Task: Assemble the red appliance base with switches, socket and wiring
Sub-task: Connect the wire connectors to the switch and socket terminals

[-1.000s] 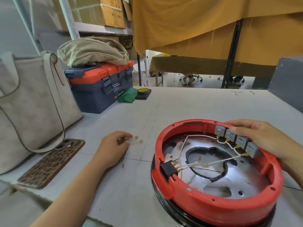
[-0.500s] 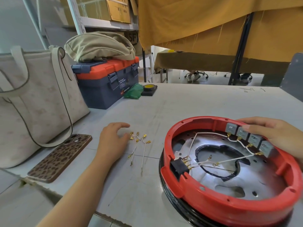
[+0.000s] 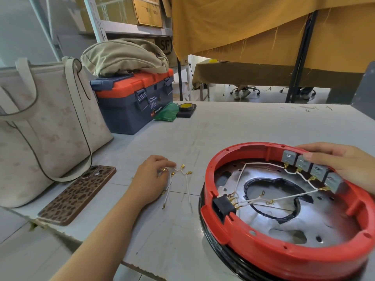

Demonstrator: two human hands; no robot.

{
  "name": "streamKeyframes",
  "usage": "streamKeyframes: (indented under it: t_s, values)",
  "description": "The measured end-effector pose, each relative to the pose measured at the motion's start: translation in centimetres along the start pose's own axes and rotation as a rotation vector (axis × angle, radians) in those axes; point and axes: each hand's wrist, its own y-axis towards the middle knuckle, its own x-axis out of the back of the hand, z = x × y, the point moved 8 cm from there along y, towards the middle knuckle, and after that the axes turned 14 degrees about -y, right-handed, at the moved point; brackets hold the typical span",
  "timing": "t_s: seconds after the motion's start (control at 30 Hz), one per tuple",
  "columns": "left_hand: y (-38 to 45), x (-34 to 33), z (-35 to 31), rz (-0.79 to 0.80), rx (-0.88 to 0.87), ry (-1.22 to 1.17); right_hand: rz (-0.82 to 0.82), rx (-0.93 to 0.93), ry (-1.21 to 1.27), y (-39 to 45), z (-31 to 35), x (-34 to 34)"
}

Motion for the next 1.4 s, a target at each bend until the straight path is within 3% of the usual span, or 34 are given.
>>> streamKeyframes:
  t_s: [0.2,0.4,0.67,0.8,1.1,1.23,1.4]
  values:
    - [0.2,1.1,-0.1,-0.117,-0.020,-0.158,0.003,-0.004,-0.004,0.0,0.0,0.0]
    - [-0.1,2.5,1.4,-0.281,0.104,-0.583,-0.007,-0.001,0.011,-0.3,0.4,-0.1]
    - [-0.2,1.9,3.3,-0.313,0.303,-1.135,-0.022,-0.029,-0.017,-0.7,0.7,0.0]
    - [-0.3,1.4,3.5,-0.295,0.379,-1.282,-0.018,-0.033,-0.019,-1.0,1.1,-0.2]
    - [-0.5,1.2,1.0,-0.164,0.540,-1.361,-0.053,-0.027,-0.023,-2.3,3.0,-0.7]
    - [0.0,1.4,-2.5,-0.089,0.535,-1.250,-0.081,-0.047,-0.040,-2.5,3.0,-0.6]
    - [0.3,-0.3,-8.6,0.070,0.392,-0.976,-0.112,-0.045,-0.071,-2.4,2.7,-0.4]
